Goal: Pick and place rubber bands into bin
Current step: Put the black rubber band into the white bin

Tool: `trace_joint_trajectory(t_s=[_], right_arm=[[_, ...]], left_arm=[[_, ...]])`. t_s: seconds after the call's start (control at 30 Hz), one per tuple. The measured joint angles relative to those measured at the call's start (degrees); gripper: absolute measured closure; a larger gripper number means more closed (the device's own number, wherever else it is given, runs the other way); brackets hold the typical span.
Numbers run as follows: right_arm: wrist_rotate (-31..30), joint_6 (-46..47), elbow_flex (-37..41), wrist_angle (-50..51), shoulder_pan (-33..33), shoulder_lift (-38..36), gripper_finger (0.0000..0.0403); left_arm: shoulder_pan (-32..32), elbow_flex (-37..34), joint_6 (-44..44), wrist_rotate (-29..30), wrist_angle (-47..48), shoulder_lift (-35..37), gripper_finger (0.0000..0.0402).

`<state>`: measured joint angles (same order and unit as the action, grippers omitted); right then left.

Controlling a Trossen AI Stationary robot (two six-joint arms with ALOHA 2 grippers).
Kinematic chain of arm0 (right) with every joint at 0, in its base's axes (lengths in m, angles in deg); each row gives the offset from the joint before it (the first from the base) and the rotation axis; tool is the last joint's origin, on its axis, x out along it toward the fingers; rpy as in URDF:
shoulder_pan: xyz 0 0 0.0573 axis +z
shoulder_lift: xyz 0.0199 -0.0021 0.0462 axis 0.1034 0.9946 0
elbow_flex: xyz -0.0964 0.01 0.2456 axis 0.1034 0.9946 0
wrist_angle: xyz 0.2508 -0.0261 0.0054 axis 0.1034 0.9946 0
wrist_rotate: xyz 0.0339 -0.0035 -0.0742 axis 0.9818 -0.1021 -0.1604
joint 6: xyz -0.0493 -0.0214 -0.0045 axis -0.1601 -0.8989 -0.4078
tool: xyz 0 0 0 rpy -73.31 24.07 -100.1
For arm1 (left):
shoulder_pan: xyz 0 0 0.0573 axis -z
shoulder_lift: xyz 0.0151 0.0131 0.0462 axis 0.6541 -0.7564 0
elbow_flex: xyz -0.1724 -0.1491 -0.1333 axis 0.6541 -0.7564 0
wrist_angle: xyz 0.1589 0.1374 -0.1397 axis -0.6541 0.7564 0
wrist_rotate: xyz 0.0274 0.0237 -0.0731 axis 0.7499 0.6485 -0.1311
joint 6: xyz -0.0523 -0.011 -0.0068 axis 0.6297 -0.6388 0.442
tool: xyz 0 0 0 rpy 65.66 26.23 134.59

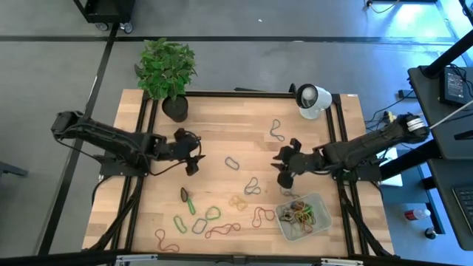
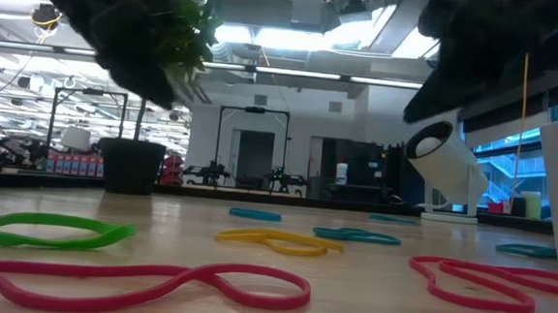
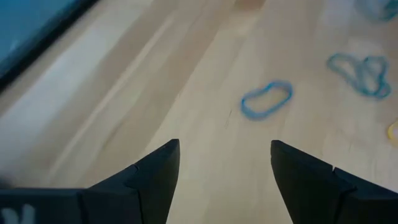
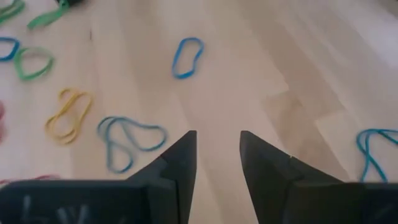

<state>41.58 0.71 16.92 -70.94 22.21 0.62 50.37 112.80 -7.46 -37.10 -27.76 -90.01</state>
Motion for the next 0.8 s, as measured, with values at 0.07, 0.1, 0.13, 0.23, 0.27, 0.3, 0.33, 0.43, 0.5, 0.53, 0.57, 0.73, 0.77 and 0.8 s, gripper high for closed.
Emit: trace_joint_trajectory(t_s=[0.07, 0.1, 0.13, 0.23, 0.27, 0.3, 0.33, 0.43, 0.5, 0.53, 0.57, 0.73, 0.77, 0.8], right_arm=[[0.0, -0.6, 4.2, -6.4, -1.2, -0.6, 0.0277], [0.1, -0.1, 6.0, -9.4, -1.6, -0.7, 0.0277], [0.1, 0.8, 7.6, -12.3, -1.8, -0.7, 0.0277], [0.1, 3.8, 11.4, -18.9, -1.9, -0.8, 0.0277], [0.1, 4.6, 12.4, -20.3, -1.8, -0.8, 0.0277], [0.1, 5.6, 13.2, -21.4, -1.6, -0.8, 0.0277], [0.1, 6.7, 13.8, -22.2, -1.3, -0.8, 0.0277], [0.1, 8.6, 15.4, -23.6, -0.4, -0.8, 0.0277], [0.1, 8.7, 16.2, -23.8, 0.6, -0.8, 0.0277], [0.1, 8.7, 16.4, -23.8, 1.0, -0.8, 0.0277], [0.1, 8.7, 16.6, -23.8, 1.5, -0.8, 0.0277], [0.2, 6.1, 16.8, -23.8, 4.1, -0.8, 0.0277], [0.2, 5.1, 16.8, -23.7, 4.4, -0.8, 0.0277], [0.3, 4.5, 16.8, -23.7, 4.8, -0.8, 0.0277]], left_arm=[[2.2, 2.6, 7.1, 2.1, 6.9, -1.0, 0.0157], [3.3, 4.0, 11.0, 2.8, 9.6, -1.7, 0.0157], [4.3, 5.4, 14.9, 3.4, 13.1, -2.6, 0.0157], [7.3, 9.6, 25.3, 3.2, 21.9, -6.1, 0.0157], [8.3, 10.9, 28.6, 2.6, 24.8, -7.6, 0.0157], [9.3, 12.2, 31.7, 1.7, 27.3, -9.3, 0.0157], [10.2, 13.5, 34.6, 0.5, 29.7, -11.1, 0.0157], [12.4, 17.4, 43.5, -3.8, 35.8, -16.7, 0.0157], [13.7, 19.7, 49.3, -7.1, 39.5, -20.3, 0.0157], [14.3, 20.8, 52.1, -8.8, 41.0, -21.9, 0.0157], [14.9, 21.7, 54.7, -10.5, 42.2, -23.3, 0.0157], [17.1, 23.4, 64.7, -19.5, 42.3, -27.5, 0.0157], [17.6, 23.4, 66.5, -20.4, 41.9, -27.9, 0.0157], [18.2, 23.4, 68.8, -21.2, 41.7, -28.2, 0.0157]])
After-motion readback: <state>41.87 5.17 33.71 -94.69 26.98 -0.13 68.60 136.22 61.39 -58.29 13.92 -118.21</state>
